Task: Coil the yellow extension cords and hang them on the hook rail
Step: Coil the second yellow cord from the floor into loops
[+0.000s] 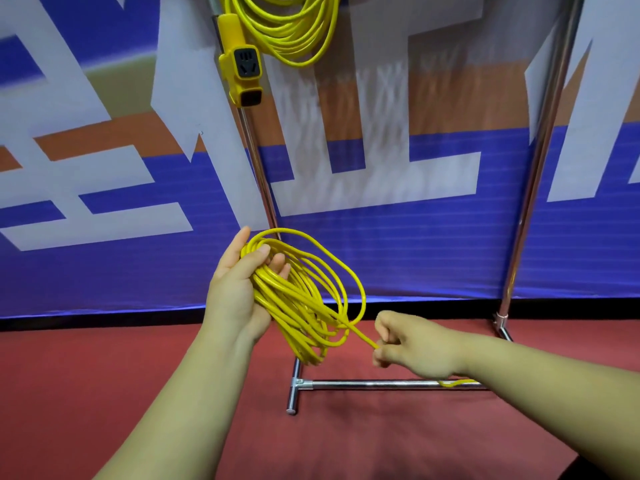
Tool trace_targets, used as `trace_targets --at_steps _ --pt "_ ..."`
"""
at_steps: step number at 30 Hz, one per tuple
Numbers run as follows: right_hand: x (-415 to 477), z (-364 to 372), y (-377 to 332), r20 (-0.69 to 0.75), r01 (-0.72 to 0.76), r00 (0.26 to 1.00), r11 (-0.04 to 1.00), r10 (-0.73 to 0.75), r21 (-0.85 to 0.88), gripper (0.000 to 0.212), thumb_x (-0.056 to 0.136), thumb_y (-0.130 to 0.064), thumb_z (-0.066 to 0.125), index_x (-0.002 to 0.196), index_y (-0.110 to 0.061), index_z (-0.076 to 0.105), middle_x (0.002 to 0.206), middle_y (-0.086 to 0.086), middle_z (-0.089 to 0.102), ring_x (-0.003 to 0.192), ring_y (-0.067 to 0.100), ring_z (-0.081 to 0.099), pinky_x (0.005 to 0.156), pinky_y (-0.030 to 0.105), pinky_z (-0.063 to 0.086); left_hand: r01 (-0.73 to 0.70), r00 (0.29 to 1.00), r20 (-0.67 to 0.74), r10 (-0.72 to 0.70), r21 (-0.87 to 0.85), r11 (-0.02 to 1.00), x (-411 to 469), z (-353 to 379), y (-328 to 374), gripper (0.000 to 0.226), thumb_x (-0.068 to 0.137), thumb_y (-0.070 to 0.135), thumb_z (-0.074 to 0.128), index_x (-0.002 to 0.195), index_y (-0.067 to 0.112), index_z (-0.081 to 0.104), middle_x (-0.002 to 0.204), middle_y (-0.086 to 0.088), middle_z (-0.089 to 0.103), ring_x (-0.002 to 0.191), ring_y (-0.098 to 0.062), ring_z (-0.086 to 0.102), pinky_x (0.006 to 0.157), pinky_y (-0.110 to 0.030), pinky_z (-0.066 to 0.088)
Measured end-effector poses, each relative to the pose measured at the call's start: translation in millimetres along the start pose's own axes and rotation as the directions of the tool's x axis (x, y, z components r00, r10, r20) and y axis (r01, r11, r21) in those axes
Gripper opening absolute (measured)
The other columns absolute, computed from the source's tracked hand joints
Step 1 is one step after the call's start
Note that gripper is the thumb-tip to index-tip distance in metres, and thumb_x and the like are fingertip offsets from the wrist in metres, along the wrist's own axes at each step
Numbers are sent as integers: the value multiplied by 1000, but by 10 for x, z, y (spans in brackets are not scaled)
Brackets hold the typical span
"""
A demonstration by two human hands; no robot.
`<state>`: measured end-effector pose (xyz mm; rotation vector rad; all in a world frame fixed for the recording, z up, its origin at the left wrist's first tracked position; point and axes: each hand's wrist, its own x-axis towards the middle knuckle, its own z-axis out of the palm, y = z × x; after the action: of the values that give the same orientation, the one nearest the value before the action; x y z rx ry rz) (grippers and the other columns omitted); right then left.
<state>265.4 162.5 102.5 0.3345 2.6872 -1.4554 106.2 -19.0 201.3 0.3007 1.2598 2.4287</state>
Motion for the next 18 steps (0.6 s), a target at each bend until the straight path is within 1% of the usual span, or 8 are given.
trace_targets --at_steps 1,2,5,8,11,13,16,18 --pt "-8 -33 -23 -14 8 1000 999 -8 43 28 94 -5 59 82 -17 37 79 0 72 79 19 69 76 37 52 0 1000 6 0 -17 1000 11 -23 19 47 95 -2 56 134 24 58 86 -4 74 76 -20 74 70 -36 62" --pt "-21 -79 -48 -27 11 1000 996 -8 88 25 94 -4 59 82 -15 40 79 3 74 77 18 69 77 38 54 -3 1000 19 4 -22 1000 19 -50 42 46 95 -3 56 132 24 59 86 -5 72 76 -20 74 69 -35 62" --pt "-65 -192 -136 -63 11 998 972 4 236 16 94 -3 60 89 -11 48 85 11 76 71 19 66 75 36 53 -27 995 92 25 14 1000 38 -125 123 49 93 -5 55 132 24 59 82 -3 65 60 -11 61 59 -29 56" --pt "-92 -300 -243 -176 58 984 942 2 331 14 93 -1 61 90 -10 51 84 12 76 65 17 61 68 32 49 -65 984 172 38 153 986 16 -143 158 39 94 -5 55 123 20 64 76 0 63 51 -8 48 51 -25 49" --pt "-118 -434 -384 -327 143 945 897 2 419 15 92 -2 63 89 -11 52 83 12 75 61 16 58 65 30 44 -118 969 245 29 360 925 -60 -94 61 32 94 -5 59 106 21 73 70 -2 60 48 -12 44 48 -27 47" --pt "-145 -496 -468 -360 184 933 888 -22 422 13 93 -4 63 91 -11 52 86 12 76 63 16 57 67 32 45 -165 950 312 8 481 861 -119 -51 -40 32 92 -3 64 102 24 78 66 -5 54 48 -15 43 50 -30 47" --pt "-183 -514 -579 -335 212 937 919 -95 332 12 94 -9 64 95 -10 52 86 8 76 65 16 59 71 36 45 -195 928 371 -46 585 787 -174 5 -155 31 93 2 66 110 25 76 59 -4 49 48 -17 42 51 -32 48" --pt "-201 -516 -649 -313 238 938 931 -148 275 10 95 -8 62 96 -9 51 83 7 75 63 15 58 69 32 46 -187 921 380 -82 618 764 -188 23 -207 31 93 5 68 113 27 74 58 -6 48 48 -18 42 51 -33 48"
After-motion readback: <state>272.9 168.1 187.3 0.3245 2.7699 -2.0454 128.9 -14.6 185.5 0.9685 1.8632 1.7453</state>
